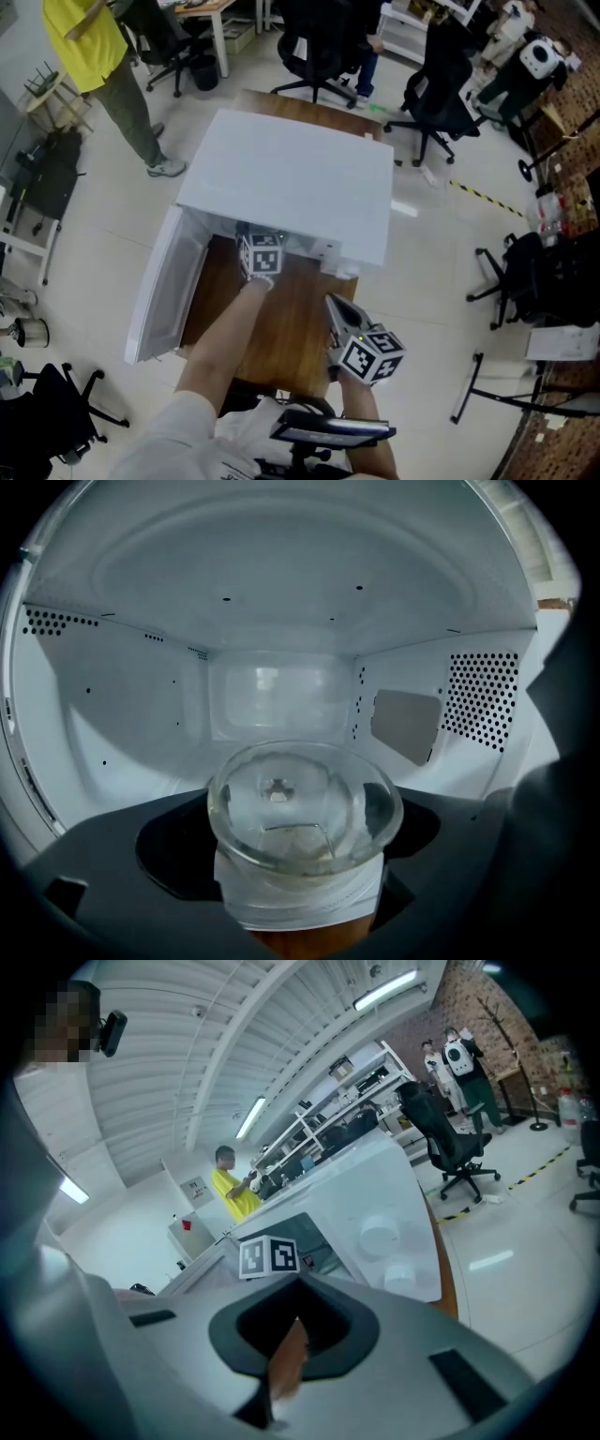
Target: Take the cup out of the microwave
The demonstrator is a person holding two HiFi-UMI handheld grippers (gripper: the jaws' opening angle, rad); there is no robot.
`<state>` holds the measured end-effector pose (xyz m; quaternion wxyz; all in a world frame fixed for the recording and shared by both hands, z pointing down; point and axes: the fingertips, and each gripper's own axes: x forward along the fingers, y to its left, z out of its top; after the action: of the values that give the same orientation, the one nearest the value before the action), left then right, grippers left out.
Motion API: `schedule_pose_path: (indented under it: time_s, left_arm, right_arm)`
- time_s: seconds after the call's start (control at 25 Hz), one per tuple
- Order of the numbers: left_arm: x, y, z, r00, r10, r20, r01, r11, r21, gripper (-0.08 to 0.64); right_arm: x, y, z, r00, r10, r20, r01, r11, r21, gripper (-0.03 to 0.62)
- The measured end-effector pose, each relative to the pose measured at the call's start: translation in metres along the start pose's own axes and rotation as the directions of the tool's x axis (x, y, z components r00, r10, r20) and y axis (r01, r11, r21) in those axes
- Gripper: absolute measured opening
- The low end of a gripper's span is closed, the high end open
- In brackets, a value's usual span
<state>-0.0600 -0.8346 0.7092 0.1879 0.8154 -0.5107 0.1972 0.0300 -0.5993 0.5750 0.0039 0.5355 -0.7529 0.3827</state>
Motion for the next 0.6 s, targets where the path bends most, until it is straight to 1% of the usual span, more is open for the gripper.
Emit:
schedule_pose_path:
  time_s: [0.24,0.48,0.52,0.56,0.6]
  left_arm:
    - [0.0022,-0.0018,0.0008,1.0,-0.007,0.006,0.007,1.0,0.002,0.471]
    - [0.0041,-0.0024,0.0001,1.0,0.0,0.003,0.0,0.999,0.035,0.465]
    - [0.004,-0.0017,0.0,1.0,0.004,0.005,-0.004,0.999,0.039,0.454]
    - [0.0037,-0.0007,-0.0003,1.0,0.009,0.007,-0.009,0.999,0.043,0.402]
    - [0.0031,0.0003,-0.0006,1.0,0.011,0.008,-0.012,0.999,0.046,0.374]
  right_arm:
    - [-0.0003,-0.0009,-0.0008,1.0,-0.003,0.002,0.003,1.0,0.002,0.012]
    - [-0.0019,-0.004,0.0003,1.0,-0.008,0.004,0.008,1.0,0.006,0.012]
    - [-0.0021,-0.0049,-0.0001,1.0,-0.009,0.004,0.009,1.0,0.007,0.012]
    - [-0.0022,-0.0056,-0.0006,1.0,-0.01,0.004,0.01,1.0,0.008,0.012]
    - [-0.0023,-0.006,-0.0009,1.0,-0.012,0.003,0.012,1.0,0.01,0.012]
